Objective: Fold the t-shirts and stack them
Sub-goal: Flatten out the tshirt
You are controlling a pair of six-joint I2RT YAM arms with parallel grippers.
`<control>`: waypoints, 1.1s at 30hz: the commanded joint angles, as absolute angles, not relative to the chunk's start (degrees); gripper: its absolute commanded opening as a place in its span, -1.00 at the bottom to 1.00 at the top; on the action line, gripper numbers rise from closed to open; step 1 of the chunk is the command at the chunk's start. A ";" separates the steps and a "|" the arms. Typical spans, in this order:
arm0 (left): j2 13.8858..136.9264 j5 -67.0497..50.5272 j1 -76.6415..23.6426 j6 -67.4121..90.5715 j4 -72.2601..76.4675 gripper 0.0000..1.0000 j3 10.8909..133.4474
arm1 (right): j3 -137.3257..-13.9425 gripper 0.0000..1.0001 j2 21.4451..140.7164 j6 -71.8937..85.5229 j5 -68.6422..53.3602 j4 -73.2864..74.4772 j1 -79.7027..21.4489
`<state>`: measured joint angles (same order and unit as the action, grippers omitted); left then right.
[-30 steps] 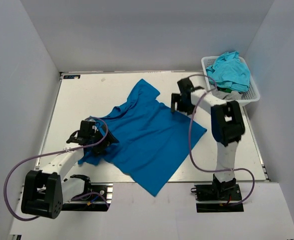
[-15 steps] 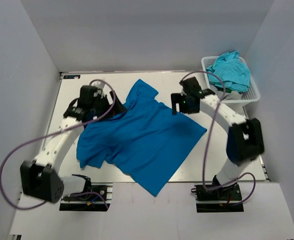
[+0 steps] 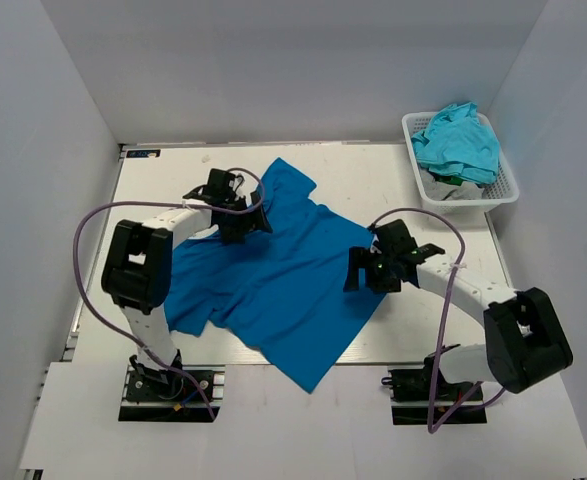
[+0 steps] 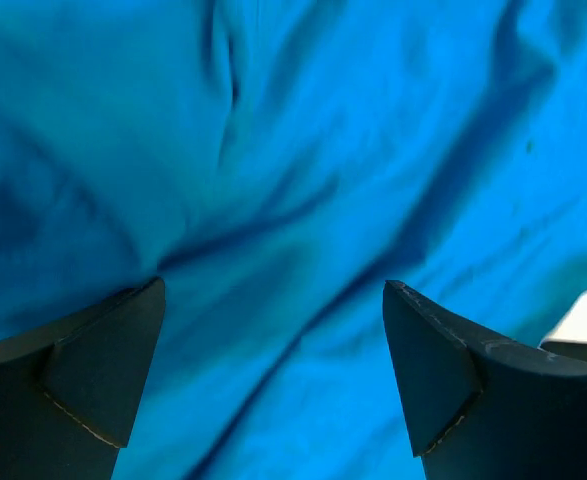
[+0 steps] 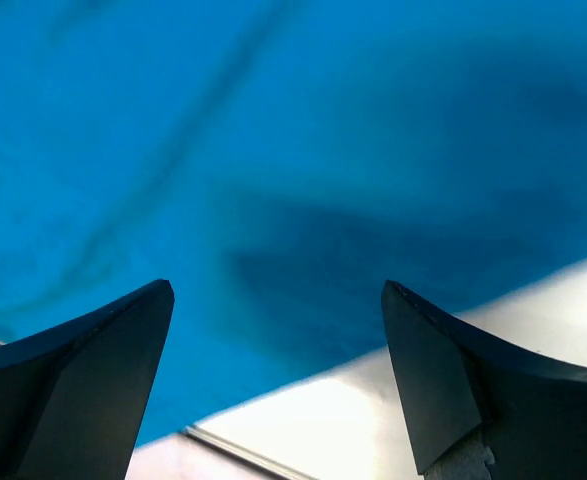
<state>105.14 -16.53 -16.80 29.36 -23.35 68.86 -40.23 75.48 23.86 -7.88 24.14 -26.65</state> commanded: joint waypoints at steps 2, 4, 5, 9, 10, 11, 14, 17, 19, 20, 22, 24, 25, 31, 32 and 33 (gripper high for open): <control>107.75 -13.28 -17.31 29.09 -21.88 0.99 72.95 | -42.79 0.81 80.04 23.47 -10.28 14.15 -26.28; 109.51 -11.26 -17.31 29.61 -23.02 0.99 72.95 | -43.94 0.81 82.08 23.29 -8.80 13.97 -26.10; 109.51 -11.25 -17.31 30.32 -23.03 0.99 72.95 | -43.95 0.81 85.31 23.29 -8.44 14.24 -25.93; 107.85 -8.10 -17.31 31.99 -23.55 0.99 69.00 | -44.56 0.81 90.69 24.42 -6.42 15.55 -23.38; 106.97 -8.09 -17.31 32.60 -23.55 0.99 66.64 | -45.52 0.81 92.36 23.39 -5.98 17.30 -22.33; 105.31 -7.04 -17.31 33.91 -23.03 0.99 65.75 | -46.83 0.81 93.24 23.12 -4.58 17.84 -21.19; 103.10 -5.80 -17.31 34.45 -23.73 0.99 63.90 | -51.92 0.81 97.46 22.07 -3.35 20.12 -18.20; 101.78 -6.94 -17.93 35.76 -24.96 0.99 61.96 | -61.91 0.81 102.99 19.97 -2.90 23.11 -15.65; 101.08 -7.73 -19.50 38.05 -24.96 0.99 59.77 | -65.99 0.81 108.00 18.91 -1.24 25.39 -14.77; 101.07 -9.13 -20.03 39.45 -24.96 0.99 59.16 | -71.84 0.81 109.06 18.20 -0.80 26.79 -13.98; 98.89 -10.54 -22.05 43.49 -23.39 0.99 56.79 | -76.00 0.81 114.33 17.15 -0.26 29.00 -12.92; 97.56 -11.78 -23.72 47.78 -19.97 0.99 54.51 | -85.14 0.81 119.77 15.13 -0.26 32.16 -11.69; 97.56 -12.39 -25.30 49.38 -19.17 0.99 54.49 | -89.86 0.81 122.41 14.77 -0.26 33.04 -11.43; 96.77 -6.50 -29.27 50.11 -25.56 0.99 61.60 | -104.50 0.81 128.06 8.18 -4.74 38.58 -11.51; 96.77 -2.94 -29.27 49.14 -27.49 0.99 65.09 | -104.41 0.81 126.84 6.78 -5.44 38.58 -11.69; 96.77 -0.99 -29.27 48.09 -29.42 0.99 66.95 | -102.59 0.81 124.48 6.33 -5.54 38.24 -12.12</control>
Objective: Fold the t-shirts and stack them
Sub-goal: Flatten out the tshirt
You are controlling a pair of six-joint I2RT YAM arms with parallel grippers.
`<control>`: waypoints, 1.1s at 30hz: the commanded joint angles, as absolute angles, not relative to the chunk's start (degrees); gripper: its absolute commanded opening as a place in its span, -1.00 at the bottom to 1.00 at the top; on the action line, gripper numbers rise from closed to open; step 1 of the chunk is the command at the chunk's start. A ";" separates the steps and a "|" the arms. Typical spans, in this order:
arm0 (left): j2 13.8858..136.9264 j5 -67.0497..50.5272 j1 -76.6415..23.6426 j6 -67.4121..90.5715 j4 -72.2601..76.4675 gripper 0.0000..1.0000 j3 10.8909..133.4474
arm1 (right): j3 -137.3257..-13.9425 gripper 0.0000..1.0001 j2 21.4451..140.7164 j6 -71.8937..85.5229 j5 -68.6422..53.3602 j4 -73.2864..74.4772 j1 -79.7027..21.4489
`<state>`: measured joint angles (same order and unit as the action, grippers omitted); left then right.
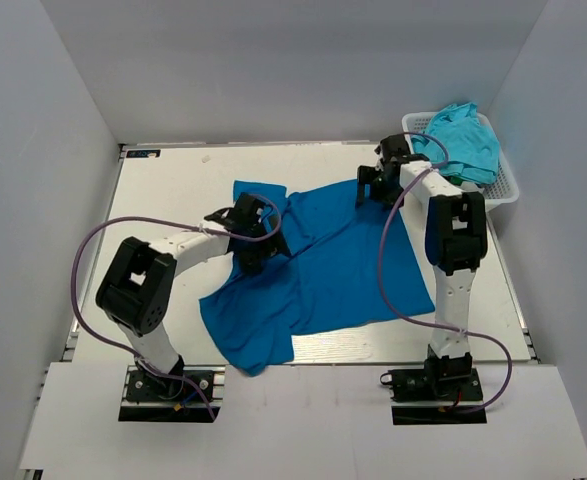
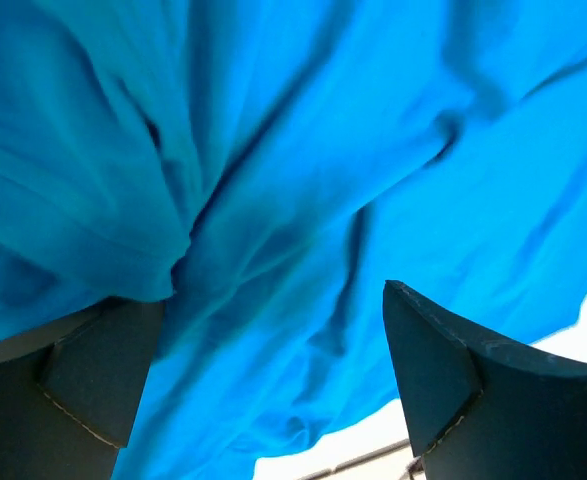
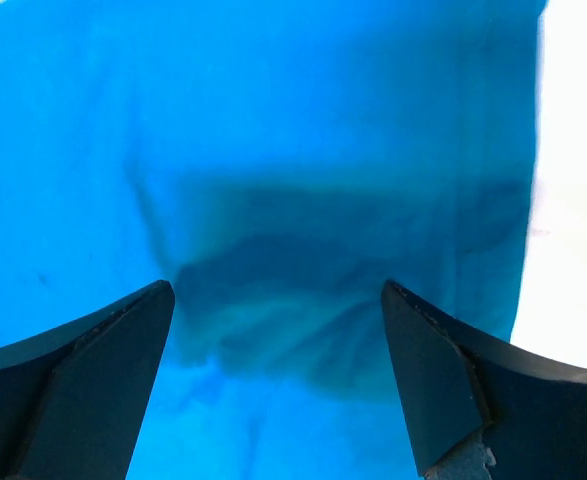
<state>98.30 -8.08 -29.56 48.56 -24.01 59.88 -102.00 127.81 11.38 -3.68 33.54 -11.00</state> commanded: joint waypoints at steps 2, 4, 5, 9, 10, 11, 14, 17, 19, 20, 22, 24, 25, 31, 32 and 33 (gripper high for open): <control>96.77 4.55 -29.27 43.96 -34.96 0.99 72.82 | -100.38 0.81 120.69 5.36 -5.27 37.36 -12.74; 96.77 8.76 -29.27 40.02 -39.87 0.99 76.27 | -95.11 0.81 115.77 5.01 -4.31 35.60 -13.71; 96.77 9.57 -29.27 38.69 -41.03 0.99 78.55 | -92.14 0.81 110.62 5.01 -4.22 34.81 -13.88; 96.77 12.21 -28.75 34.20 -44.74 0.99 79.55 | -82.72 0.81 101.70 7.37 -3.08 31.56 -15.38; 96.77 12.74 -28.74 32.01 -44.74 0.99 79.02 | -78.09 0.81 100.56 8.51 -2.99 31.20 -15.73; 97.29 12.74 -28.74 30.69 -44.74 0.99 78.40 | -76.66 0.81 98.20 8.87 -2.90 30.33 -15.91; 100.71 11.26 -28.74 27.52 -45.97 0.99 79.54 | -71.12 0.81 93.44 10.89 -2.11 30.23 -16.43; 101.95 10.02 -28.74 26.72 -45.01 0.89 78.67 | -67.78 0.81 91.32 11.43 -2.28 30.15 -16.61; 101.95 9.15 -28.22 26.19 -43.59 0.73 77.52 | -66.10 0.81 90.00 11.69 -2.64 30.06 -16.61; 101.95 8.53 -28.21 25.67 -42.98 0.64 77.52 | -64.18 0.81 89.83 12.30 -2.64 30.06 -16.61; 101.95 7.82 -28.21 24.35 -41.23 0.48 76.21 | -62.85 0.81 89.47 12.57 -2.90 29.45 -16.61; 101.95 7.21 -28.21 23.82 -40.08 0.30 75.32 | -60.39 0.81 89.38 13.10 -2.90 29.01 -16.44; 101.95 7.21 -27.69 23.82 -40.08 0.06 74.71 | -59.86 0.81 89.38 13.27 -2.90 28.48 -16.78; 104.33 16.51 -26.64 30.13 -42.28 -1.00 75.32 | -56.60 0.81 90.79 13.62 -2.64 26.29 -16.70; 103.80 18.00 -25.85 30.15 -42.28 -1.00 75.32 | -56.34 0.81 90.88 13.71 -2.72 26.11 -16.70; 103.80 18.02 -25.84 30.76 -42.28 -1.00 75.32 | -56.08 0.81 91.05 13.71 -2.72 25.76 -16.53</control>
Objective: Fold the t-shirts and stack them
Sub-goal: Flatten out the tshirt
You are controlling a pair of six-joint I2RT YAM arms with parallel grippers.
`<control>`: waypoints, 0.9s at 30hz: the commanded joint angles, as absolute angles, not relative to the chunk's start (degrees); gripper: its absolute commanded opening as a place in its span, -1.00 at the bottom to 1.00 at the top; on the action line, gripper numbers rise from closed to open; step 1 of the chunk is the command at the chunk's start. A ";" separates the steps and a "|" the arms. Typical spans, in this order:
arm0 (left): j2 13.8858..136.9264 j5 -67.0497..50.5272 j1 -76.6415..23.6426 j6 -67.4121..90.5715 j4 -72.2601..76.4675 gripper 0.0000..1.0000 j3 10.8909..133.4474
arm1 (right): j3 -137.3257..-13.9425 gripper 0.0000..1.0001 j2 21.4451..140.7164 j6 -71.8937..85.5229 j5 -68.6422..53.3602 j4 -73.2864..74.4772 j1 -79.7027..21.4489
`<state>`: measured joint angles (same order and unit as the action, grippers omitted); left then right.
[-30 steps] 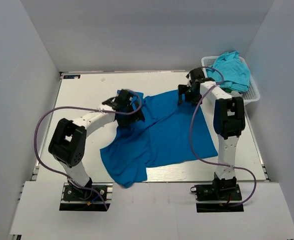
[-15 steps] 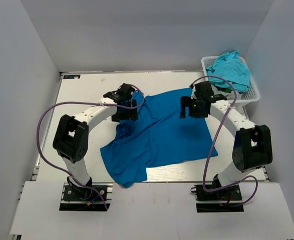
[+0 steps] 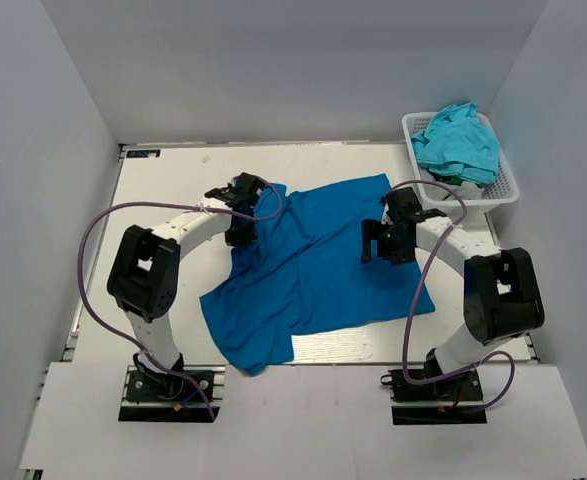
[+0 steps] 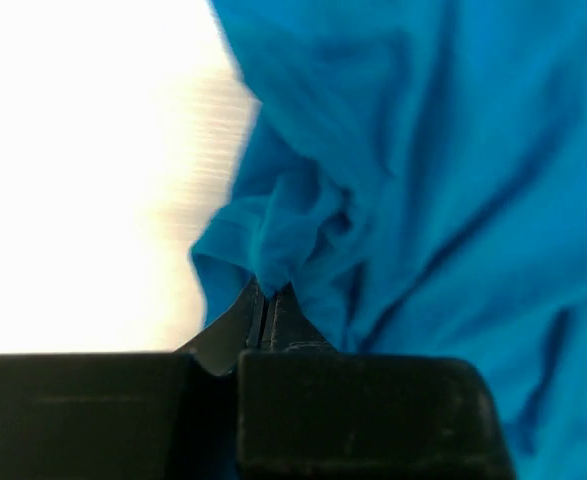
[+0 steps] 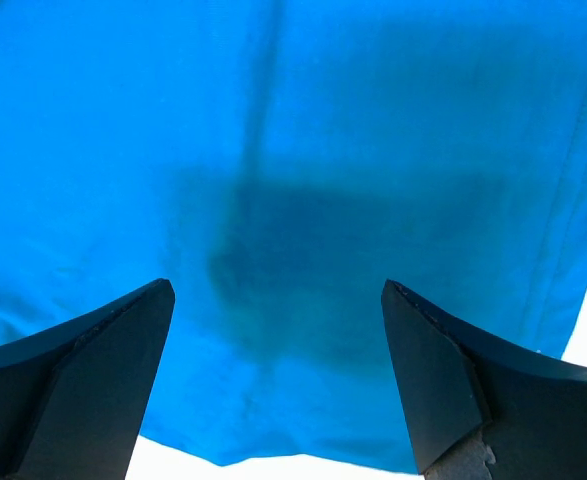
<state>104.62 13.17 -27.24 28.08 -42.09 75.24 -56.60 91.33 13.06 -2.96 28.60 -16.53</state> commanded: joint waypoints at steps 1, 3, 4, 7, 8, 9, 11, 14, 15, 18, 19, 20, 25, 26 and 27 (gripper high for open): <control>103.28 18.89 -24.88 31.81 -42.28 -1.00 74.71 | -55.29 0.81 91.40 13.97 -2.72 24.79 -16.61; 103.27 18.90 -23.12 31.82 -42.28 -1.00 74.10 | -54.93 0.81 92.72 13.97 -2.64 24.87 -16.52; 103.27 18.90 -22.51 31.82 -42.28 -1.00 73.48 | -54.84 0.81 93.07 14.15 -2.20 24.96 -16.61; 103.80 18.90 -19.00 33.13 -43.85 -1.00 73.48 | -54.58 0.81 94.92 14.33 -1.15 25.40 -16.61; 103.80 18.11 -18.38 33.74 -43.86 -1.00 72.61 | -54.15 0.81 95.01 14.41 -0.88 24.70 -16.52; 103.80 17.58 -17.67 33.75 -43.86 -1.00 71.99 | -53.97 0.81 95.10 14.50 -0.70 24.70 -16.52; 103.80 16.00 -15.74 33.75 -42.63 -1.00 70.23 | -53.70 0.81 95.45 14.76 -0.62 24.70 -16.52; 104.49 15.47 -13.19 34.28 -42.63 -1.00 70.22 | -53.96 0.81 95.62 14.68 -0.61 24.09 -16.26; 104.50 14.95 -12.57 34.28 -41.84 -1.00 70.22 | -53.79 0.81 95.54 14.33 -1.31 23.91 -16.43; 107.48 14.33 -10.38 32.70 -40.25 -0.98 72.25 | -54.32 0.81 95.54 13.98 -2.02 23.20 -16.52; 108.45 15.11 -9.85 32.70 -41.39 -0.98 75.20 | -54.93 0.81 95.54 13.97 -1.93 23.38 -16.52; 109.33 15.12 -9.06 32.70 -42.09 -0.89 76.28 | -55.11 0.81 95.62 13.97 -1.76 23.47 -16.61; 112.14 15.46 -7.13 31.29 -44.90 -0.22 82.87 | -58.61 0.81 95.62 13.27 -1.06 24.87 -16.61; 112.15 17.21 -7.12 31.99 -47.44 -0.02 83.84 | -59.32 0.81 95.36 13.18 -0.71 25.22 -16.61; 112.15 17.23 -6.60 31.99 -48.24 0.38 85.33 | -60.02 0.81 95.01 13.10 -0.88 26.27 -15.48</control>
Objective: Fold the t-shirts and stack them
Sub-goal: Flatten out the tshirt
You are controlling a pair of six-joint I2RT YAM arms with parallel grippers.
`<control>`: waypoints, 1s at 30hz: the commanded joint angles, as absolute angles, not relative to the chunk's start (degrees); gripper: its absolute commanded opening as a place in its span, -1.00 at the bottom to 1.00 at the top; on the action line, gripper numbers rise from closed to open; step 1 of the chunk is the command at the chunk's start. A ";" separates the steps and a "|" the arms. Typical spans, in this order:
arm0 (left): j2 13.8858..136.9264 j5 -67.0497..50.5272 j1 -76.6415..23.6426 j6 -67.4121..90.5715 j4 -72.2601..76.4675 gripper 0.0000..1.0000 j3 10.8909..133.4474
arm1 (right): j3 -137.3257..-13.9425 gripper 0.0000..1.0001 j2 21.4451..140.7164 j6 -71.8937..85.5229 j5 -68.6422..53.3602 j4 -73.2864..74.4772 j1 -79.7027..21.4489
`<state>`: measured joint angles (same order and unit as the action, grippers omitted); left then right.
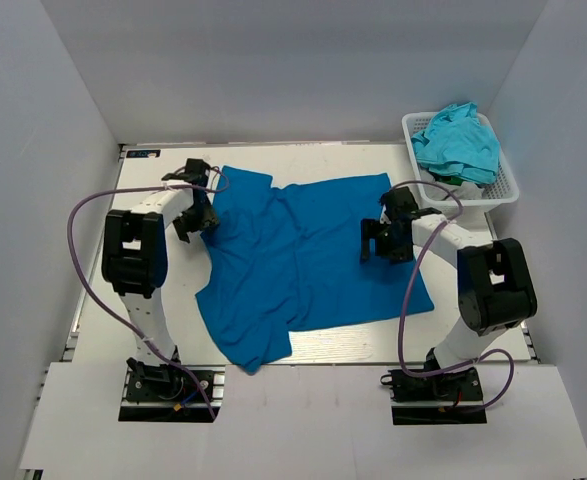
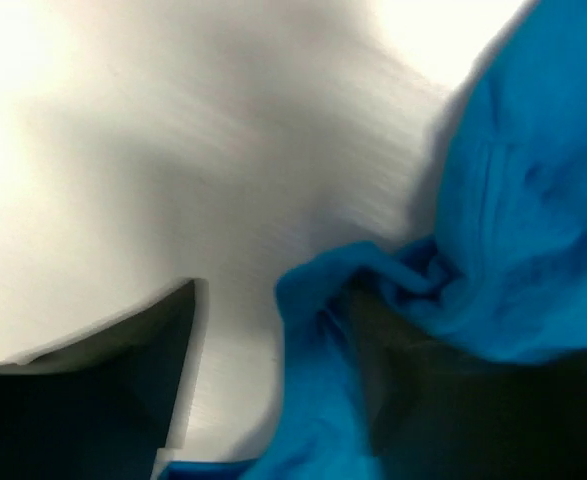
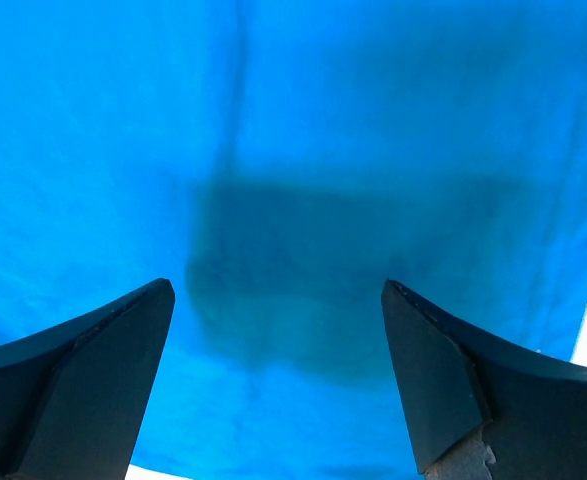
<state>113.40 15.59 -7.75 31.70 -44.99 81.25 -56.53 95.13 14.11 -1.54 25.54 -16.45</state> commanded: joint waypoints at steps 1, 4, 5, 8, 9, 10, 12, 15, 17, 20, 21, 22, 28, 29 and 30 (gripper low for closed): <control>111.28 17.23 -6.59 32.60 -48.25 0.57 85.95 | -61.68 0.81 94.84 12.75 -1.23 26.28 -16.86; 108.90 13.38 -6.59 32.61 -47.64 1.00 87.53 | -63.71 0.81 91.86 12.13 -2.90 25.84 -16.87; 107.59 12.23 -6.59 32.09 -46.94 1.00 88.67 | -64.59 0.81 91.58 12.04 -3.07 25.75 -16.96; 106.97 9.32 -8.08 31.30 -46.32 1.00 91.92 | -66.79 0.81 90.97 11.17 -2.29 24.87 -16.88; 106.96 7.58 -8.09 31.29 -44.67 1.00 92.46 | -68.19 0.81 92.10 10.81 -1.50 25.22 -16.96; 107.57 3.47 -8.09 31.29 -43.52 1.00 92.46 | -68.90 0.81 92.63 10.81 -0.28 25.66 -16.79; 108.89 -2.59 -8.09 30.77 -40.28 1.00 93.86 | -72.33 0.81 95.25 10.72 -0.26 27.42 -16.87; 113.63 -8.86 -8.61 30.24 -37.54 1.00 97.11 | -74.70 0.81 97.38 12.21 -0.26 27.07 -16.44; 116.35 -10.99 -9.14 30.23 -37.53 1.00 100.00 | -76.19 0.81 99.83 12.92 2.37 26.81 -16.44; 122.24 -10.99 -10.19 30.23 -38.06 1.00 104.74 | -79.45 0.81 104.14 13.54 3.07 28.20 -16.44; 124.87 -10.29 -10.20 30.23 -38.75 1.00 105.81 | -81.89 0.81 105.19 13.88 3.77 28.56 -16.26; 126.11 -9.76 -10.20 30.23 -38.76 1.00 106.60 | -82.78 0.81 106.86 13.89 3.95 28.74 -16.35; 135.08 -7.21 -10.20 28.40 -41.74 1.00 116.17 | -89.64 0.81 116.18 13.19 4.66 32.08 -14.95; 136.13 -6.69 -10.20 28.39 -41.75 1.00 117.06 | -91.04 0.81 117.76 13.27 4.31 32.95 -14.94; 138.23 -6.07 -10.20 28.39 -41.75 1.00 117.85 | -91.66 0.81 119.43 13.10 3.78 33.13 -14.68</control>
